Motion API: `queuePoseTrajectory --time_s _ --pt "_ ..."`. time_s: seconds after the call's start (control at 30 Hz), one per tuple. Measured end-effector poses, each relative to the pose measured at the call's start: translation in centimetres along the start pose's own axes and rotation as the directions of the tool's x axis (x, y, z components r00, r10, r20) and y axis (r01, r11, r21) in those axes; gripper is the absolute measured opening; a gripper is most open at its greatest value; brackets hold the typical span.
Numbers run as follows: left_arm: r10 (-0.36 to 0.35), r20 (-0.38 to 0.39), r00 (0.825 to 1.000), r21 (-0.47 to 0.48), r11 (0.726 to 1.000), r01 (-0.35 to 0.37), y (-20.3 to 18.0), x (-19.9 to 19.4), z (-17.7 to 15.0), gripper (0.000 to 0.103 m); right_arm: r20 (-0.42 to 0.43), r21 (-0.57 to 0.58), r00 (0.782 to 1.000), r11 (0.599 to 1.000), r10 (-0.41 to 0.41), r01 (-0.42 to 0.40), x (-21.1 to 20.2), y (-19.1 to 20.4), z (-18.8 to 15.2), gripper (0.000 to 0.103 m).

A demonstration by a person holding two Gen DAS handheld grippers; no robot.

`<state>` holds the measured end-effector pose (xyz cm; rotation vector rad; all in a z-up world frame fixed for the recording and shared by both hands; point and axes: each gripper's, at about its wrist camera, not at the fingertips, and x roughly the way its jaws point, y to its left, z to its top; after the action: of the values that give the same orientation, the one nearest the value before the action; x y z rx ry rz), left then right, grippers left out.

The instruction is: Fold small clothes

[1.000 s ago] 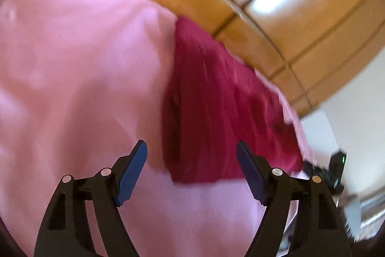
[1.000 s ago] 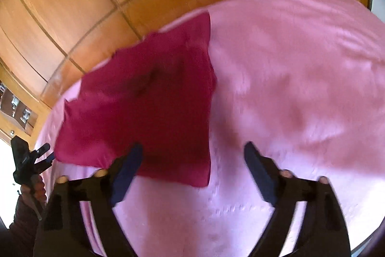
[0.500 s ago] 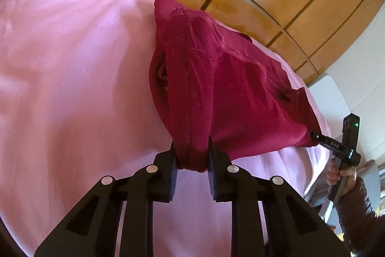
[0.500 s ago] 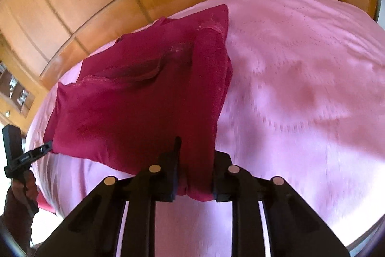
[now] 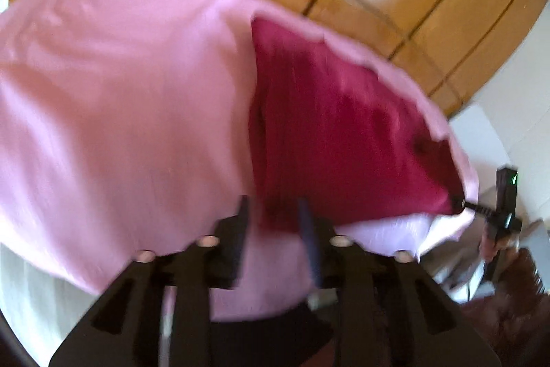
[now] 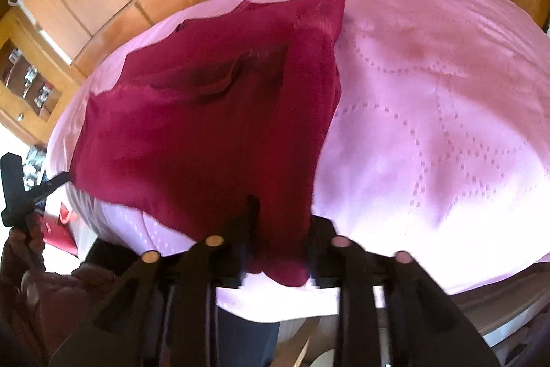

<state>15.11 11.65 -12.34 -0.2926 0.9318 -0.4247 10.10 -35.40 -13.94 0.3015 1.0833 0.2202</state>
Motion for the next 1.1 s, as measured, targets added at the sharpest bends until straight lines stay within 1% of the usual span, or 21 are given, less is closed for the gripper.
queuePoseTrajectory --time_s 0.03,0.07,0.13,0.2,0.3,0.33,0.4,0.47,0.5,0.57,0.6,0.7,0.77,0.87,1.03,1.1 --pt "0.015 0.039 0.999 0.003 1.000 -0.015 0.0 -0.1 1.0 0.057 0.013 0.012 1.000 1.000 -0.005 0.004 0.0 -0.1 0.4 0.048" --pt "0.019 0.062 0.998 0.006 1.000 -0.019 0.1 -0.3 1.5 0.058 0.026 0.016 1.000 1.000 -0.014 0.013 -0.1 0.0 0.7 0.052" --pt "0.003 0.078 0.997 0.020 1.000 -0.005 0.1 0.3 2.9 0.058 0.060 0.013 0.997 0.999 -0.038 0.038 -0.3 0.0 1.5 0.052" --pt "0.004 0.083 0.997 0.050 0.999 -0.008 -0.2 1.5 4.4 0.058 0.095 0.010 0.993 0.997 -0.072 0.071 -0.4 0.1 2.7 0.052" --pt "-0.010 0.054 0.998 0.076 0.997 0.006 -0.6 4.0 5.8 0.058 0.139 0.021 0.982 0.992 -0.126 0.125 -0.1 -0.3 4.7 0.053" --pt "-0.027 0.039 0.999 0.078 0.997 0.023 -0.6 4.6 6.1 0.058 0.145 0.027 0.980 0.991 -0.132 0.130 0.1 -0.4 5.3 0.053" --pt "-0.021 0.023 1.000 0.071 0.997 0.019 -0.9 6.2 6.8 0.058 0.157 0.016 0.978 0.990 -0.139 0.139 0.4 -0.7 6.0 0.053" --pt "-0.017 0.019 1.000 0.083 0.996 0.015 -1.1 6.9 7.1 0.058 0.155 0.012 0.978 0.990 -0.142 0.142 1.0 -0.9 6.7 0.051" --pt "0.006 0.017 1.000 0.094 0.996 -0.008 -1.3 7.4 7.1 0.058 0.153 0.013 0.978 0.990 -0.140 0.139 1.5 -0.8 7.0 0.050" --pt "0.023 0.004 1.000 0.113 0.993 -0.023 -1.9 8.1 7.2 0.058 0.144 0.016 0.980 0.991 -0.135 0.134 2.4 -0.6 7.3 0.046" --pt "0.026 0.002 1.000 0.119 0.993 -0.026 -2.2 8.3 7.2 0.058 0.136 0.012 0.981 0.991 -0.135 0.134 3.0 -0.4 7.3 0.039" --pt "0.070 0.018 0.997 0.172 0.983 -0.072 -3.3 8.7 6.9 0.058 0.128 -0.004 0.977 0.985 -0.170 0.172 4.2 0.0 7.2 0.033" --pt "0.097 0.038 0.995 0.205 0.973 -0.103 -4.0 8.7 6.5 0.058 0.135 -0.005 0.974 0.983 -0.179 0.182 4.3 0.1 6.9 0.032" --pt "0.150 0.069 0.986 0.261 0.952 -0.162 -5.0 8.8 6.0 0.058 0.137 -0.008 0.972 0.981 -0.190 0.193 4.5 0.1 6.7 0.033" --pt "0.183 0.095 0.979 0.315 0.927 -0.204 -6.0 8.8 5.1 0.058 0.142 -0.004 0.968 0.978 -0.208 0.211 5.0 0.4 6.8 0.034" --pt "0.192 0.096 0.977 0.322 0.922 -0.213 -6.3 8.9 4.9 0.058 0.148 0.003 0.966 0.977 -0.211 0.213 5.1 0.3 6.7 0.034"
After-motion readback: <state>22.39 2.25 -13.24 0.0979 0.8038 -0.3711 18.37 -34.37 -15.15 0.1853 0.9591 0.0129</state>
